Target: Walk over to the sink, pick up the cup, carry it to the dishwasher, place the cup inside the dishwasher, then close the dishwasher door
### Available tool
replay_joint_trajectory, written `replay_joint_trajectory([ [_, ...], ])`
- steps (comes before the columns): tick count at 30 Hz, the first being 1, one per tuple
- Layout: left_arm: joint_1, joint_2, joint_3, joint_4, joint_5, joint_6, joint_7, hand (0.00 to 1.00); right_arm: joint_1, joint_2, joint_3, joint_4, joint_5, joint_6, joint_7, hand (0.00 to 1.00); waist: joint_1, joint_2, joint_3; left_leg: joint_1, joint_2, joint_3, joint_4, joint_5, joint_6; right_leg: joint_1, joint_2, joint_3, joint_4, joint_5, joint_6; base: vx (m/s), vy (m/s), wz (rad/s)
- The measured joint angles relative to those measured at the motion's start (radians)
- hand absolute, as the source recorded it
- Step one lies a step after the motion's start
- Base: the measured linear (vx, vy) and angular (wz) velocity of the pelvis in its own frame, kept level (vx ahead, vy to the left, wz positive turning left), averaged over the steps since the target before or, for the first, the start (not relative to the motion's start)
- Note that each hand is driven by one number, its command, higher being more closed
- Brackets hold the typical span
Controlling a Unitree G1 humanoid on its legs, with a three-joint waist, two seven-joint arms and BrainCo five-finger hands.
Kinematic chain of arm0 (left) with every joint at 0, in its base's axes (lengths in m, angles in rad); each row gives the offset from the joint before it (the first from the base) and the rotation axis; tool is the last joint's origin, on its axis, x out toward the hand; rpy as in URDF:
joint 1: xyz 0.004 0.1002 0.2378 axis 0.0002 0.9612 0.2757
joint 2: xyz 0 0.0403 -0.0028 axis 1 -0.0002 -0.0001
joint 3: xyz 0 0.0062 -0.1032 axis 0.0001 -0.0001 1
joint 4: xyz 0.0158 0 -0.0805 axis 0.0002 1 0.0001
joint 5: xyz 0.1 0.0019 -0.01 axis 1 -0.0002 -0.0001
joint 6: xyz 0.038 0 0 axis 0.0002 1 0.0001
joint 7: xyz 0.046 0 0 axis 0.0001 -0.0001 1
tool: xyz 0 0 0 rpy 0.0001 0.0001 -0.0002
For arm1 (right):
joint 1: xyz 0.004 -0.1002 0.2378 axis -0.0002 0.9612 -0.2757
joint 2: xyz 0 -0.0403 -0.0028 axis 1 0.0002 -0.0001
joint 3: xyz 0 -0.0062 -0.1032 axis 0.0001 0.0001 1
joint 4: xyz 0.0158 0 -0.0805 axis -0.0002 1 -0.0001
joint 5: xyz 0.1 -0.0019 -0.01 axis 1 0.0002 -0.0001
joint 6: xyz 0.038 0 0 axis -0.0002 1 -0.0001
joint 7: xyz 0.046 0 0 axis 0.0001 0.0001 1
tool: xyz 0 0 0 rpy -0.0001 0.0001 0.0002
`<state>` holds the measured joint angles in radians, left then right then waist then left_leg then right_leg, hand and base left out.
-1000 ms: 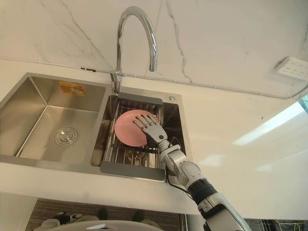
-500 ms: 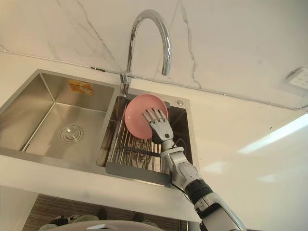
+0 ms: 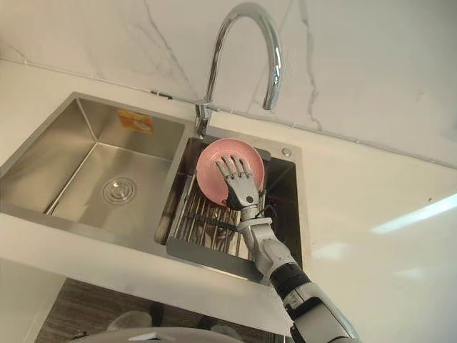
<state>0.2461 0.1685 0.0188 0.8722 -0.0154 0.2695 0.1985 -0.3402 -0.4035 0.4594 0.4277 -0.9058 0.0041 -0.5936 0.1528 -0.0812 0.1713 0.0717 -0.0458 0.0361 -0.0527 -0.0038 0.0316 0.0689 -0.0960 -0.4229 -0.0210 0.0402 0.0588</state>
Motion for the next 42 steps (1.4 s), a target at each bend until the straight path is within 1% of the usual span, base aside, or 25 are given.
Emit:
replay_joint_trajectory([
  [2, 0.005, 0.0, 0.0, 0.0, 0.0, 0.0, 0.001, 0.0, 0.001, 0.001, 0.0, 0.002, 0.003, 0.004, 0.007, 0.0, 0.001, -0.002, 0.001, 0.0, 0.0, 0.001, 0.0, 0.0, 0.001, 0.0, 0.0, 0.0, 0.0, 0.0, 0.001, 0.0, 0.0, 0.0],
  [5, 0.005, 0.0, 0.0, -0.002, 0.001, -0.003, 0.001, 0.0, 0.0, 0.003, 0.0, 0.002, 0.011, -0.002, 0.049, 0.0, 0.001, -0.005, 0.001, 0.002, 0.0, 0.006, 0.0, 0.002, 0.006, 0.0, 0.0, 0.004, 0.0, 0.0, 0.001, 0.02, 0.006, -0.05],
  [6, 0.004, 0.0, 0.001, -0.005, 0.001, -0.006, 0.001, 0.0, 0.0, 0.003, 0.0, 0.002, 0.023, -0.005, 0.08, 0.0, 0.002, -0.005, 0.001, 0.004, 0.0, 0.013, 0.0, 0.0, 0.007, 0.0, 0.0, 0.007, 0.0, 0.0, 0.001, 0.01, 0.006, -0.07],
  [7, 0.004, 0.0, 0.001, -0.006, 0.001, -0.006, 0.001, 0.0, -0.001, 0.003, 0.0, 0.001, 0.043, -0.01, 0.094, 0.0, 0.002, -0.005, 0.001, 0.005, 0.0, 0.016, 0.0, 0.0, 0.007, 0.0, 0.0, 0.009, 0.0, 0.0, 0.001, 0.01, 0.008, -0.1],
  [8, 0.004, 0.0, 0.001, -0.006, 0.001, -0.006, 0.001, 0.0, -0.003, 0.004, 0.0, 0.001, 0.079, -0.014, 0.116, 0.0, 0.003, -0.005, 0.001, 0.009, 0.0, 0.018, 0.0, -0.002, 0.007, 0.001, 0.0, 0.014, 0.001, 0.0, 0.001, 0.01, 0.006, -0.13],
  [9, 0.003, 0.0, 0.001, -0.006, 0.001, -0.006, 0.001, 0.0, -0.005, 0.005, 0.0, 0.001, 0.149, -0.021, 0.14, 0.0, 0.003, -0.005, 0.001, 0.013, 0.0, 0.021, 0.0, -0.003, 0.007, 0.001, 0.0, 0.021, 0.004, 0.0, 0.001, 0.0, 0.005, -0.14],
  [12, 0.002, 0.0, 0.001, -0.006, 0.005, -0.005, 0.007, 0.0, -0.004, 0.011, -0.002, -0.001, 0.267, -0.025, 0.168, 0.0, 0.001, -0.007, 0.001, 0.018, 0.0, 0.03, 0.0, -0.006, 0.009, 0.001, 0.0, 0.029, 0.007, 0.0, 0.001, -0.01, 0.01, -0.1],
  [13, 0.0, 0.0, 0.002, -0.006, 0.019, -0.004, 0.008, 0.0, 0.004, 0.017, -0.009, -0.008, 0.326, -0.028, 0.174, 0.0, -0.002, -0.009, 0.0, 0.02, 0.0, 0.034, 0.001, -0.007, 0.01, 0.001, 0.0, 0.032, 0.008, 0.0, 0.001, -0.02, 0.015, -0.06],
  [15, -0.002, -0.003, 0.015, -0.006, 0.02, -0.004, 0.01, 0.0, 0.042, 0.049, -0.058, -0.056, 0.399, -0.032, 0.179, 0.0, -0.004, -0.012, -0.002, 0.021, 0.001, 0.042, 0.001, -0.008, 0.01, 0.0, 0.0, 0.035, 0.009, 0.0, 0.001, -0.02, 0.012, -0.06],
  [17, -0.001, -0.007, 0.026, -0.003, 0.02, 0.002, 0.013, 0.0, 0.104, 0.09, -0.114, -0.162, 0.479, -0.053, 0.179, 0.0, -0.015, -0.013, -0.002, 0.023, 0.001, 0.047, 0.002, -0.01, 0.01, 0.0, -0.001, 0.04, 0.011, 0.0, 0.001, -0.01, 0.008, -0.06],
  [19, 0.0, -0.014, 0.047, 0.003, 0.022, 0.003, 0.015, 0.0, 0.148, 0.108, -0.15, -0.251, 0.508, -0.07, 0.179, 0.0, -0.022, -0.013, -0.002, 0.029, 0.002, 0.057, 0.003, -0.014, 0.011, -0.001, 0.0, 0.053, 0.012, 0.0, 0.001, -0.01, 0.014, -0.16],
  [21, 0.003, -0.022, 0.062, 0.005, 0.031, 0.003, 0.016, 0.0, 0.189, 0.123, -0.185, -0.326, 0.517, -0.084, 0.177, 0.0, -0.031, -0.013, -0.002, 0.036, 0.003, 0.075, 0.008, -0.022, 0.01, -0.001, 0.001, 0.07, 0.015, 0.001, 0.001, -0.02, 0.015, -0.27],
  [22, 0.003, -0.023, 0.062, 0.005, 0.036, 0.003, 0.017, 0.0, 0.198, 0.123, -0.193, -0.339, 0.519, -0.091, 0.176, 0.0, -0.035, -0.014, -0.002, 0.035, 0.003, 0.076, 0.012, -0.024, 0.011, -0.001, 0.001, 0.074, 0.015, 0.001, 0.002, -0.02, 0.021, -0.2],
  [23, 0.004, -0.026, 0.061, 0.007, 0.045, 0.003, 0.017, 0.0, 0.208, 0.123, -0.199, -0.348, 0.526, -0.098, 0.176, 0.0, -0.047, -0.014, -0.003, 0.036, 0.003, 0.083, 0.017, -0.029, 0.012, -0.001, 0.001, 0.083, 0.015, 0.002, 0.003, -0.02, 0.029, -0.16],
  [26, 0.002, -0.03, 0.061, 0.007, 0.058, 0.003, 0.021, 0.0, 0.252, 0.127, -0.212, -0.383, 0.549, -0.113, 0.18, 0.0, -0.057, -0.014, -0.003, 0.035, 0.003, 0.102, 0.018, -0.035, 0.01, -0.01, 0.002, 0.098, 0.015, 0.007, 0.002, -0.01, 0.027, -0.19],
  [29, 0.002, -0.03, 0.06, 0.008, 0.058, 0.003, 0.035, 0.0, 0.269, 0.137, -0.234, -0.386, 0.556, -0.123, 0.234, 0.0, -0.07, -0.014, -0.003, 0.034, 0.003, 0.112, 0.02, -0.036, 0.012, -0.016, 0.003, 0.112, 0.014, 0.01, 0.003, 0.0, 0.019, -0.11],
  [32, 0.001, -0.03, 0.06, 0.008, 0.058, 0.005, 0.038, 0.0, 0.303, 0.14, -0.23, -0.424, 0.554, -0.131, 0.31, 0.0, -0.072, -0.014, -0.004, 0.03, 0.004, 0.116, 0.035, -0.044, 0.014, -0.015, 0.003, 0.114, 0.012, 0.01, 0.003, 0.01, 0.01, -0.05],
  [33, 0.001, -0.03, 0.059, 0.008, 0.057, 0.005, 0.038, 0.0, 0.307, 0.14, -0.226, -0.422, 0.545, -0.13, 0.335, 0.0, -0.072, -0.013, -0.004, 0.031, 0.004, 0.117, 0.035, -0.045, 0.013, -0.014, 0.003, 0.115, 0.012, 0.01, 0.003, 0.01, 0.007, -0.04],
  [35, 0.0, -0.03, 0.058, 0.009, 0.057, 0.005, 0.038, 0.0, 0.313, 0.14, -0.221, -0.419, 0.543, -0.127, 0.357, 0.0, -0.072, -0.013, -0.004, 0.031, 0.004, 0.117, 0.035, -0.045, 0.013, -0.014, 0.003, 0.114, 0.01, 0.01, 0.003, 0.0, 0.0, 0.0],
  [39, 0.0, -0.029, 0.057, 0.01, 0.056, 0.006, 0.038, 0.0, 0.314, 0.139, -0.184, -0.414, 0.506, -0.12, 0.37, 0.0, -0.072, -0.013, -0.004, 0.033, 0.004, 0.113, 0.038, -0.045, 0.013, -0.013, 0.003, 0.11, 0.007, 0.012, 0.003, 0.0, 0.0, 0.02],
  [42, -0.001, -0.029, 0.053, 0.01, 0.047, 0.006, 0.039, 0.0, 0.294, 0.136, -0.16, -0.409, 0.505, -0.091, 0.37, 0.0, -0.069, -0.011, -0.005, 0.019, 0.004, 0.101, 0.048, -0.046, 0.012, -0.009, 0.003, 0.104, 0.002, 0.013, 0.003, -0.03, 0.004, 0.09],
])
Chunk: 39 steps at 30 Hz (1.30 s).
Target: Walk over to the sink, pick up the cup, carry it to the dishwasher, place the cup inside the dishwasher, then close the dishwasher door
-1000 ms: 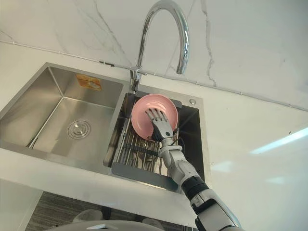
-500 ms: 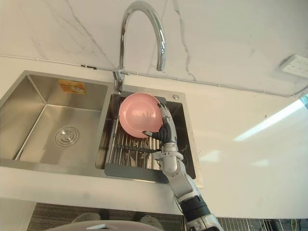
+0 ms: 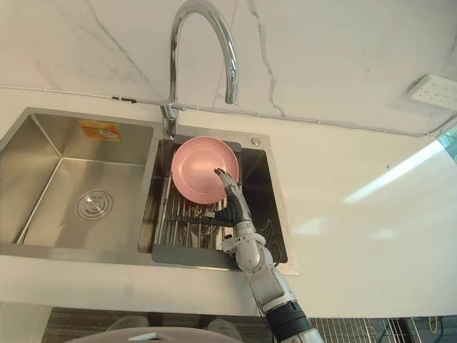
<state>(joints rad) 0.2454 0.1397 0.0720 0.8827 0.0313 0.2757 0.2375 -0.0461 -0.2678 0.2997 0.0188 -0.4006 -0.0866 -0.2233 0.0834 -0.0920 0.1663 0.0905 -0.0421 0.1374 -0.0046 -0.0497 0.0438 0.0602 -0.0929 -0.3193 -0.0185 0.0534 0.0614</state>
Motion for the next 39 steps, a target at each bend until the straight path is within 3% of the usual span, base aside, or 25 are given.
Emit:
replay_joint_trajectory([
  [5, 0.003, 0.0, -0.006, 0.002, -0.008, 0.002, 0.0, 0.0, -0.039, 0.002, 0.038, 0.036, -0.013, 0.027, -0.02, 0.0, 0.005, 0.008, -0.014, -0.003, -0.002, -0.018, 0.0, 0.002, 0.003, 0.01, -0.002, -0.025, -0.007, 0.002, 0.0, -0.03, 0.01, 0.12],
  [15, 0.002, 0.001, -0.016, -0.005, -0.006, 0.001, -0.005, 0.0, -0.201, 0.028, 0.081, 0.271, -0.109, 0.152, -0.135, 0.0, 0.041, 0.011, -0.02, -0.006, -0.009, -0.07, -0.052, 0.049, 0.005, 0.01, -0.006, -0.077, -0.012, 0.002, -0.001, -0.02, 0.016, 0.16],
  [18, 0.002, 0.001, -0.017, -0.009, 0.013, -0.003, -0.014, 0.0, -0.208, 0.03, 0.08, 0.291, -0.115, 0.165, -0.167, 0.0, 0.054, 0.011, -0.019, -0.008, -0.01, -0.078, -0.054, 0.051, 0.004, 0.01, -0.006, -0.081, -0.012, 0.002, -0.001, 0.0, 0.016, 0.07],
  [25, 0.003, 0.002, -0.013, -0.01, 0.013, -0.005, -0.026, 0.0, -0.225, 0.064, 0.036, 0.31, -0.127, 0.181, -0.293, 0.0, 0.051, 0.014, -0.016, -0.004, -0.01, -0.081, -0.071, 0.058, -0.002, 0.009, -0.007, -0.084, -0.011, 0.002, -0.001, 0.0, 0.002, 0.01],
  [31, 0.004, -0.004, 0.003, -0.022, 0.036, -0.012, -0.027, 0.0, -0.222, 0.064, 0.033, 0.261, -0.112, 0.181, -0.262, 0.0, 0.048, 0.02, 0.0, 0.002, -0.009, -0.06, -0.068, 0.054, -0.003, 0.007, -0.007, -0.07, -0.007, 0.002, -0.001, -0.01, 0.013, -0.07],
  [36, 0.004, -0.006, 0.002, -0.041, 0.058, -0.011, -0.027, 0.0, -0.208, 0.065, 0.054, 0.239, -0.029, 0.177, -0.191, 0.0, 0.046, 0.021, 0.002, 0.013, -0.006, -0.035, -0.062, 0.039, -0.003, 0.008, -0.005, -0.047, -0.004, 0.001, 0.0, 0.01, 0.012, -0.14],
  [39, 0.003, -0.005, 0.001, -0.04, 0.058, -0.006, -0.025, 0.0, -0.199, 0.067, 0.077, 0.214, 0.011, 0.152, -0.176, 0.0, 0.043, 0.021, 0.002, 0.011, -0.006, -0.029, -0.045, 0.025, -0.002, 0.009, -0.006, -0.039, -0.003, 0.0, 0.002, 0.02, 0.013, -0.12],
])
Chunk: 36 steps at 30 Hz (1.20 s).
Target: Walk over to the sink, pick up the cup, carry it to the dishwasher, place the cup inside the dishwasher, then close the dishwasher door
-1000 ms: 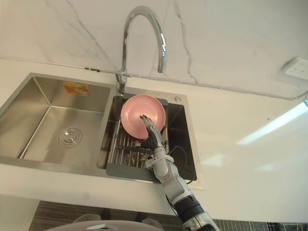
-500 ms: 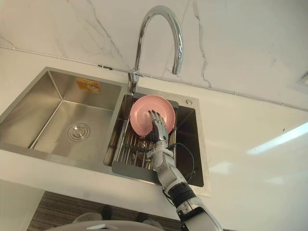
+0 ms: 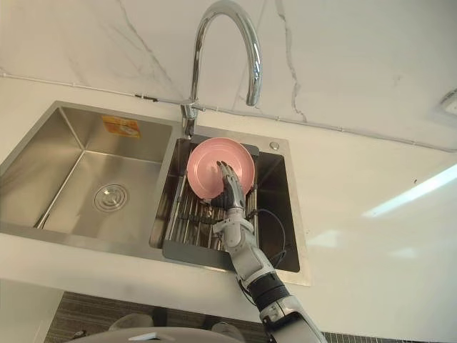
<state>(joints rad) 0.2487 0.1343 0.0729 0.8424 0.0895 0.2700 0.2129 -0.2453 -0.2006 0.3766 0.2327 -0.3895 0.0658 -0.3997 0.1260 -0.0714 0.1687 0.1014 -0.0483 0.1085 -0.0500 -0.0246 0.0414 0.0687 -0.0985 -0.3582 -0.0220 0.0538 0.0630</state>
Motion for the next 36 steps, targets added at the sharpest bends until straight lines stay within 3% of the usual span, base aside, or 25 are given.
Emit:
replay_joint_trajectory([
  [4, -0.001, 0.0, 0.0, 0.002, -0.002, 0.003, 0.002, 0.0, 0.008, 0.006, 0.041, -0.03, 0.031, -0.018, 0.023, 0.0, -0.002, 0.0, 0.0, 0.0, 0.0, 0.0, -0.001, -0.001, 0.001, 0.0, 0.0, -0.001, 0.0, -0.002, 0.002, 0.0, 0.002, -0.01],
  [10, -0.002, 0.0, -0.005, 0.005, -0.001, 0.004, 0.005, 0.0, 0.006, 0.033, 0.077, -0.062, 0.026, -0.009, 0.049, 0.0, -0.001, -0.001, 0.0, 0.001, 0.0, 0.0, 0.0, -0.001, 0.002, 0.001, 0.0, -0.002, 0.0, -0.002, 0.003, 0.0, 0.0, 0.0],
  [17, -0.002, 0.001, -0.006, 0.005, -0.01, 0.004, 0.006, 0.0, -0.006, 0.045, 0.096, -0.053, -0.096, 0.119, 0.046, 0.0, 0.011, -0.003, -0.001, -0.002, 0.0, -0.011, 0.002, -0.001, 0.001, 0.002, -0.002, -0.011, 0.003, -0.002, 0.003, -0.01, 0.008, 0.04],
  [24, -0.001, 0.003, -0.006, 0.005, -0.01, 0.004, 0.005, 0.0, -0.078, 0.066, 0.09, 0.069, -0.215, 0.267, -0.003, 0.0, 0.026, -0.015, -0.007, -0.011, -0.002, -0.03, -0.003, 0.014, 0.009, 0.002, -0.004, -0.033, 0.002, -0.002, 0.003, -0.01, 0.013, 0.09],
  [29, -0.001, 0.003, -0.006, 0.004, -0.01, 0.003, 0.004, 0.0, -0.102, 0.074, 0.089, 0.121, -0.248, 0.301, -0.025, 0.0, 0.033, -0.019, -0.009, -0.011, -0.004, -0.032, -0.005, 0.018, 0.01, 0.002, -0.005, -0.035, 0.003, -0.002, 0.003, 0.0, 0.0, 0.0],
  [36, -0.001, 0.004, -0.006, 0.003, -0.01, 0.004, 0.001, 0.0, -0.153, 0.081, 0.088, 0.203, -0.248, 0.312, -0.049, 0.0, 0.039, -0.023, -0.007, -0.011, -0.007, -0.044, -0.006, 0.023, 0.011, 0.002, -0.009, -0.04, 0.009, -0.002, 0.003, -0.01, 0.013, 0.03],
])
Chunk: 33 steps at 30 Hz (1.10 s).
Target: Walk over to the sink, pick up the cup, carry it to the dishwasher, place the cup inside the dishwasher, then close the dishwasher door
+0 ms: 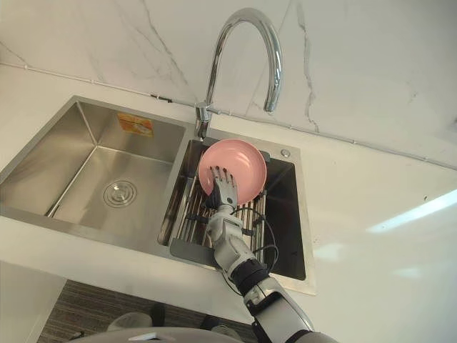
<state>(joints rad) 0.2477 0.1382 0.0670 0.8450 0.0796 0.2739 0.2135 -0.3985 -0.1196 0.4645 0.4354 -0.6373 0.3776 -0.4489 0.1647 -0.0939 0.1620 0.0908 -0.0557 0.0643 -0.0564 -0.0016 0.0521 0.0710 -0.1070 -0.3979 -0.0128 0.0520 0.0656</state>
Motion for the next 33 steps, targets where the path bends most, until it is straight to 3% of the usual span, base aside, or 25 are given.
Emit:
replay_joint_trajectory([
  [7, 0.0, 0.005, 0.0, -0.009, 0.001, -0.001, -0.002, 0.0, -0.024, 0.016, -0.006, 0.053, -0.045, 0.012, -0.078, 0.0, 0.016, -0.003, 0.019, -0.001, -0.001, -0.001, -0.002, 0.0, -0.004, -0.001, -0.001, 0.0, 0.002, 0.0, 0.0, 0.0, 0.0, 0.0],
  [9, -0.003, 0.005, -0.001, -0.01, 0.0, -0.01, -0.001, 0.0, -0.028, 0.029, -0.006, 0.062, -0.111, 0.019, -0.168, 0.0, 0.022, -0.01, 0.028, -0.003, -0.001, 0.001, -0.002, 0.0, -0.004, -0.001, -0.002, -0.001, 0.002, 0.0, 0.0, 0.0, 0.0, 0.0],
  [13, -0.003, 0.006, -0.001, -0.01, 0.0, -0.02, -0.001, 0.0, -0.028, 0.038, 0.0, 0.063, -0.222, 0.034, -0.249, 0.0, 0.026, -0.011, 0.046, -0.004, -0.002, 0.001, -0.002, 0.0, -0.004, -0.002, -0.002, -0.003, -0.001, 0.0, 0.0, 0.0, 0.0, 0.0],
  [15, -0.003, 0.008, -0.001, -0.01, -0.009, -0.041, 0.0, 0.0, -0.028, 0.038, 0.0, 0.068, -0.234, 0.071, -0.323, 0.0, 0.031, -0.015, 0.055, -0.005, -0.002, 0.001, -0.002, 0.0, -0.003, -0.002, -0.002, -0.003, -0.002, 0.0, 0.0, 0.0, 0.0, 0.0],
  [20, -0.003, 0.012, 0.0, -0.007, -0.046, -0.058, 0.002, 0.0, -0.031, 0.037, -0.005, 0.089, -0.227, 0.115, -0.476, 0.0, 0.031, -0.022, 0.059, -0.005, -0.002, 0.009, -0.001, -0.005, 0.001, -0.005, -0.002, 0.003, -0.002, 0.0, 0.0, 0.0, 0.0, -0.04],
  [27, -0.019, 0.018, 0.01, 0.015, -0.078, -0.089, 0.006, 0.0, -0.03, 0.038, -0.016, 0.09, -0.154, 0.133, -0.556, 0.0, 0.032, -0.038, 0.062, -0.011, 0.003, 0.02, -0.001, -0.014, -0.002, -0.019, 0.004, 0.011, 0.003, 0.008, -0.005, 0.0, 0.001, -0.05],
  [33, -0.037, 0.019, 0.012, 0.037, -0.078, -0.1, 0.022, 0.0, -0.017, 0.038, -0.017, 0.092, -0.135, 0.131, -0.588, 0.0, 0.035, -0.04, 0.065, -0.011, 0.028, 0.023, -0.001, -0.015, -0.004, -0.025, 0.028, 0.013, 0.002, 0.051, -0.028, 0.01, 0.008, -0.01],
])
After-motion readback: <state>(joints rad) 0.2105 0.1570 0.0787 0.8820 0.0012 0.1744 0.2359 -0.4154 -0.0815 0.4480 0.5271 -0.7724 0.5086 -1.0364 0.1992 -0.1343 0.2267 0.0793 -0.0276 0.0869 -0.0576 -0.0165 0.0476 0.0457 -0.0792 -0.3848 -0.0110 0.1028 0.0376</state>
